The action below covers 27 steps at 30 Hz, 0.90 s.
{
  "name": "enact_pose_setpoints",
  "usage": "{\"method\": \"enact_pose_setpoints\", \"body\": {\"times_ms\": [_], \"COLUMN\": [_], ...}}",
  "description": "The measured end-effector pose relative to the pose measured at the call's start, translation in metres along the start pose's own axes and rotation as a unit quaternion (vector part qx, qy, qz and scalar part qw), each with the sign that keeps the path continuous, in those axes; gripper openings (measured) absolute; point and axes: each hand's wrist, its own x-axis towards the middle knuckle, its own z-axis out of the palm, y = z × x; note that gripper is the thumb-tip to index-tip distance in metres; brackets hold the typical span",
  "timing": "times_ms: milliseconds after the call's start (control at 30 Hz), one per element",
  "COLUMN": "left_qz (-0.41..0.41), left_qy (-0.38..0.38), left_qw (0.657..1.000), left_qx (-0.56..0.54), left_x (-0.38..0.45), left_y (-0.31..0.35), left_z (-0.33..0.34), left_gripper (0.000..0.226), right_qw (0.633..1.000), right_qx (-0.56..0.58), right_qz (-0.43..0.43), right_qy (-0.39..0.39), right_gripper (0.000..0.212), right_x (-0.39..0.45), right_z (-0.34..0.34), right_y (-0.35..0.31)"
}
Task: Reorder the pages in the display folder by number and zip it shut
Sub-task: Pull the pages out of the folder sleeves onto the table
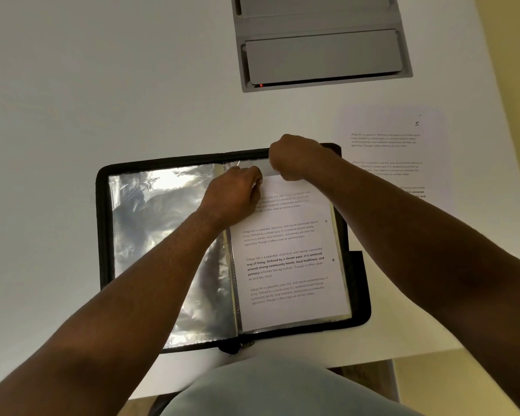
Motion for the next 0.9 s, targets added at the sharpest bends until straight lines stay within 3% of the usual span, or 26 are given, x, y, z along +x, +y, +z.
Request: {"method": "enact_pose_setpoints", "body": {"times_ms": [233, 400, 500, 700, 800, 900], "left_qz": [-0.011, 0.016, 0.015, 0.015, 0.01, 0.011], "left_qy": [-0.067, -0.09, -0.096, -0.089, -0.085, -0.081], "left_qw": [0.998, 0.996, 0.995, 0.995, 0.996, 0.996], "left_qx": [-0.01, -0.017, -0.015, -0.029, -0.027, -0.024], "left_x": [0.003, 0.0, -0.001, 0.007, 0.009, 0.008], "left_y": [-0.003, -0.006, -0.006, -0.008, -0.008, -0.008], "left_z": [0.004, 0.003, 0.001, 0.001, 0.0, 0.0], "left_gripper": [0.014, 0.018, 0.013, 0.014, 0.017, 0.019], "right_qw": [0.998, 0.999, 0.996, 0.994, 0.991, 0.992], "right_qx": [0.0, -0.042, -0.051, -0.074, -0.084, -0.079], "right_qz": [-0.049, 0.03, 0.061, 0.069, 0.072, 0.074], "right_qy": [-0.048, -0.009, -0.035, -0.053, -0.068, -0.067], "right_gripper": [0.022, 0.028, 0.032, 0.029, 0.043, 0.044], "right_x": [0.006, 0.005, 0.008, 0.013, 0.011, 0.011], "right_z": [-0.007, 0.002, 0.002, 0.009, 0.01, 0.01], "right_y": [-0.011, 0.0, 0.002, 0.006, 0.007, 0.008]}}
